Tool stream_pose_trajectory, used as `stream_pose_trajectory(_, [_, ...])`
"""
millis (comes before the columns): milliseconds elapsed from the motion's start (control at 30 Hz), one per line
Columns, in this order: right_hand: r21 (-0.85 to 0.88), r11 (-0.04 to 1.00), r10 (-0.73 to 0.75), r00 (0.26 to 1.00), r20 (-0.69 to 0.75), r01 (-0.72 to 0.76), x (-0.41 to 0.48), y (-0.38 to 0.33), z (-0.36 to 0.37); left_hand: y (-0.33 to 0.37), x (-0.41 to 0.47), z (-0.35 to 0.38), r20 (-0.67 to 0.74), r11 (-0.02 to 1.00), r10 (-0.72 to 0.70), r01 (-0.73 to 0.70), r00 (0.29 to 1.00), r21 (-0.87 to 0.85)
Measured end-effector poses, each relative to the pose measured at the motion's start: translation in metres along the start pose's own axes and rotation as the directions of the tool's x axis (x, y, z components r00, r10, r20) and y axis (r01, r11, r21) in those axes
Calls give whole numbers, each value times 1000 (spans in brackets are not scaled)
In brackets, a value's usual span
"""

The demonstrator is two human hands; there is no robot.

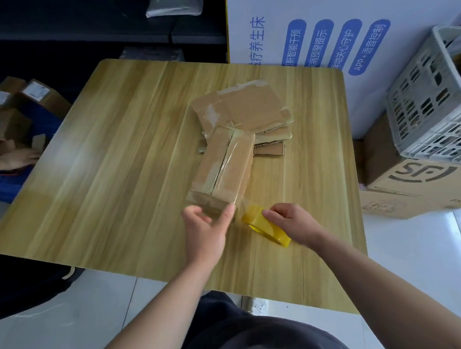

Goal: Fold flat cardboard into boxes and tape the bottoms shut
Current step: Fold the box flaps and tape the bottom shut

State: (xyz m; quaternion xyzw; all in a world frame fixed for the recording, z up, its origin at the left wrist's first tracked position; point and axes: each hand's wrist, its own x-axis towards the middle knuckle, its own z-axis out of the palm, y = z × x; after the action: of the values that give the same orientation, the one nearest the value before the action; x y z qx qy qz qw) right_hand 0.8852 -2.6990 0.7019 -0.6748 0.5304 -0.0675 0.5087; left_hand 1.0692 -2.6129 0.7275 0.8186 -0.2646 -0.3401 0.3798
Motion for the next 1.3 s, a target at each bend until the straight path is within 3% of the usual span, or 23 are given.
stream_pose_trajectory(200, [33, 998, -46, 999, 4, 45, -6, -4, 3, 6, -13, 36, 281, 915, -242, 314, 929, -252])
stream_pose_trajectory(400, [59, 996, -62, 998, 30, 60, -9, -2, 2, 14, -6, 53, 253, 739, -359, 439, 898, -511])
stream_pose_trajectory(567, [96, 995, 15, 1000, -17, -14, -5, 12, -5, 5, 1, 51, 202, 769, -354, 407, 913, -492])
stream_pose_trajectory(667, [-199, 975, 70, 989, -130, -95, 6, 34, -12, -3, 8, 41, 147, 804, -369, 394, 918, -446])
stream_pose_trajectory(800, [-448, 871, 197, 979, -57, -201, 18, 54, -10, -6, 11, 36, 101, 828, -370, 377, 924, -414])
stream_pose_trajectory(900, [-547, 821, 174, 984, -37, -165, 22, 61, -1, -8, 11, 37, 90, 838, -370, 374, 925, -396])
stream_pose_trajectory(1133, [-609, 784, 182, 983, 36, -123, 29, 55, -11, -5, 8, 40, 131, 798, -382, 398, 915, -452])
stream_pose_trajectory(1300, [-366, 925, 106, 994, -10, -102, 18, 27, -55, -1, 4, 42, 160, 753, -397, 421, 904, -505])
